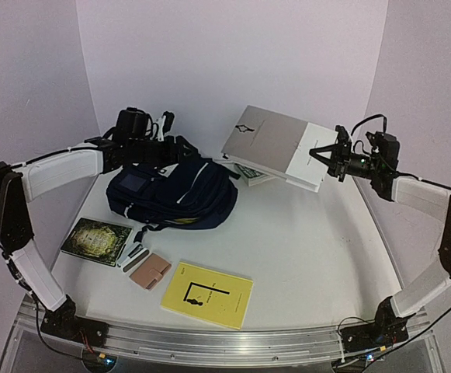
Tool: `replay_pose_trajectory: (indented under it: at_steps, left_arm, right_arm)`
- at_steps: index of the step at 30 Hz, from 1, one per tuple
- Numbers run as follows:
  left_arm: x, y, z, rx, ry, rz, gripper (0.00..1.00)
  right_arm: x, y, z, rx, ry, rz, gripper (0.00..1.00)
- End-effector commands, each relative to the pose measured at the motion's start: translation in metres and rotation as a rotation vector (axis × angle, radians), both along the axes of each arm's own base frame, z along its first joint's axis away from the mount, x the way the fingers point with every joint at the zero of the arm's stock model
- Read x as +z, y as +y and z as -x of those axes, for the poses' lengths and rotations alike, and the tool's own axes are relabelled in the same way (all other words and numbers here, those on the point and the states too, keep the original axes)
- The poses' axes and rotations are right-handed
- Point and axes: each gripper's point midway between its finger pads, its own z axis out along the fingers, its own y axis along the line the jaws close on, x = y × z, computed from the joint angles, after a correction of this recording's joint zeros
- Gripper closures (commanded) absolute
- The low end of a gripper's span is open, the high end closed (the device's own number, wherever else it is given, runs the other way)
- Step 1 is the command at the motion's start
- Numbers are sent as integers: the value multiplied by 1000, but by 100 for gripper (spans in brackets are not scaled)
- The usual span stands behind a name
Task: Pack the student bag
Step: Pick up the book from the center of the board, then place the book in the student bag.
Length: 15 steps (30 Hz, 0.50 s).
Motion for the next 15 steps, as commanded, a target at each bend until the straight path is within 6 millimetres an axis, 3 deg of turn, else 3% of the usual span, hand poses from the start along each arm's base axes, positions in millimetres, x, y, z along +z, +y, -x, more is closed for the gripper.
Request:
replay_pose_trajectory:
  at_steps: [1,8,15]
  left_arm:
    - [-82,15,-10,34,58,-477,32]
    - [-122,-45,-11,-68,41,-644,37]
    - [-168,-79,-20,-129,77,-676,40]
  right_arm:
    - [-9,-15,1,-63,-1,30,99]
    - [-65,-46,-9,-194,86,245,100]
    - [-87,-52,2,-186,97,338,100]
